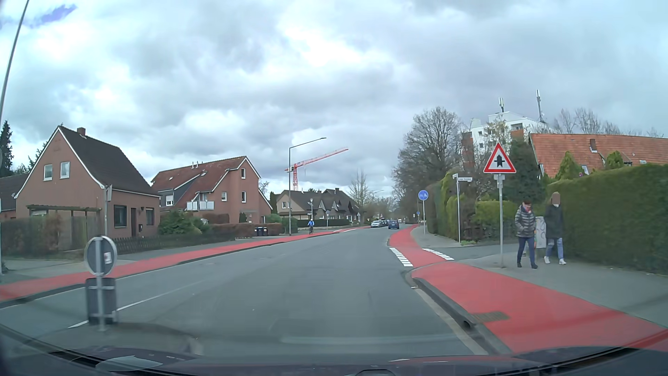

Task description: Follow the waypoints while adhering to traffic rules and regulations

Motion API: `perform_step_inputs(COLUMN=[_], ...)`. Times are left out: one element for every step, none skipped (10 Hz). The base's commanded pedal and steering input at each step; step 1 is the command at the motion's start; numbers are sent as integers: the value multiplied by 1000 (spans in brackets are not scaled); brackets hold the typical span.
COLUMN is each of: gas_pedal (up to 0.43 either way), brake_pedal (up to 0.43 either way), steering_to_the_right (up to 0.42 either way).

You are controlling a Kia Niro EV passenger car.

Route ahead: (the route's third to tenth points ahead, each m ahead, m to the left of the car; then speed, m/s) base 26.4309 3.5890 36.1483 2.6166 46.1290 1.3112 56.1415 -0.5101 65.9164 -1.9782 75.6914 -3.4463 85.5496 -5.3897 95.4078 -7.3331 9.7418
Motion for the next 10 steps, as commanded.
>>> perform_step_inputs(gas_pedal=[197,197,197,177,169,169,169,169,169,169], brake_pedal=[0,0,0,0,0,0,0,0,0,0], steering_to_the_right=[-5,-1,0,0,0,0,3,9,11,10])
